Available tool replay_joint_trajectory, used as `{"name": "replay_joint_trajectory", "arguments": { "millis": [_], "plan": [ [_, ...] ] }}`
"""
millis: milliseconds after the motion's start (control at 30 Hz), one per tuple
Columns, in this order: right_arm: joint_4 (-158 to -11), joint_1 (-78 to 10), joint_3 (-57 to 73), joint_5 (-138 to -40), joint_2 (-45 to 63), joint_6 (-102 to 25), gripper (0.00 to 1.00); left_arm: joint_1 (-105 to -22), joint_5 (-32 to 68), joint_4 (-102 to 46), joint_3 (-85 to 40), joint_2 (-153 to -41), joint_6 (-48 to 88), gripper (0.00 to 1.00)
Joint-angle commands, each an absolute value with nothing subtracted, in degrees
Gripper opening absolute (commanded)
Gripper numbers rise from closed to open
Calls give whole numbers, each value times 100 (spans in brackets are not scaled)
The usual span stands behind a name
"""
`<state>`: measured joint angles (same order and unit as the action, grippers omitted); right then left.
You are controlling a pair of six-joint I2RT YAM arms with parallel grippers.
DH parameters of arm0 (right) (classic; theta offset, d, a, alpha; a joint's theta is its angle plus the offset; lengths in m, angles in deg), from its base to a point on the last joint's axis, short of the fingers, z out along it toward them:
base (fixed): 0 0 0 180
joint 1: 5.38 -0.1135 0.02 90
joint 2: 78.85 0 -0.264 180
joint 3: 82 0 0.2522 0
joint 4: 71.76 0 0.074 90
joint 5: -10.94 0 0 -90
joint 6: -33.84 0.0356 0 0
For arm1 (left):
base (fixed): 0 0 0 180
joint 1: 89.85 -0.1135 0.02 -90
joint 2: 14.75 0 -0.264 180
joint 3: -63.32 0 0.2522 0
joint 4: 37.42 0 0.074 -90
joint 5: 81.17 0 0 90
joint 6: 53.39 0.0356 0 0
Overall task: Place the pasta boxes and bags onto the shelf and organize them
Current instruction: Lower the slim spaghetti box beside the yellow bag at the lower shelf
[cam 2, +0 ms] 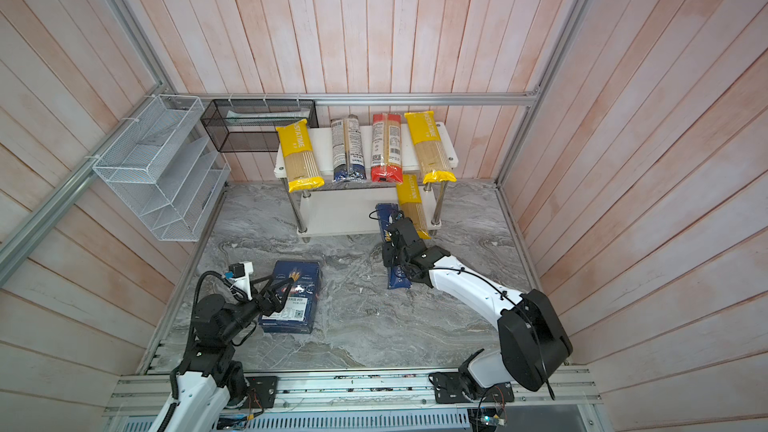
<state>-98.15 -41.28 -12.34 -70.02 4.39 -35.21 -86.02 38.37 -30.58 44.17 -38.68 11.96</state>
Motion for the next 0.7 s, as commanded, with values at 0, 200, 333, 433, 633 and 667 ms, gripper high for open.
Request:
{"name": "replay_joint_trajectory", "arguments": {
  "millis": [0,200,333,433,633,667],
  "plan": [
    [-9131,-3968,-812,-7142,517,-3700,39,-8577,3759,-3140,4482,-3833,1222,100],
    [-9025,-3791,-470,-7255,964,-3818,39,-8581,3749,-3159,4486,-3874,1225,100],
    [-8960,-3702,-276,-7273,1232,-3854,39,-8572,3761,-3177,4489,-3904,1225,100],
    [-8914,-3641,-130,-7283,1439,-3867,39,-8571,3797,-3235,4482,-3979,1230,100],
    [-8782,-3535,172,-7286,1843,-3868,39,-8572,3799,-3236,4468,-4016,1242,100],
    [-8779,-3520,241,-7282,1906,-3875,39,-8572,3793,-3236,4466,-4022,1244,100]
  ]
}}
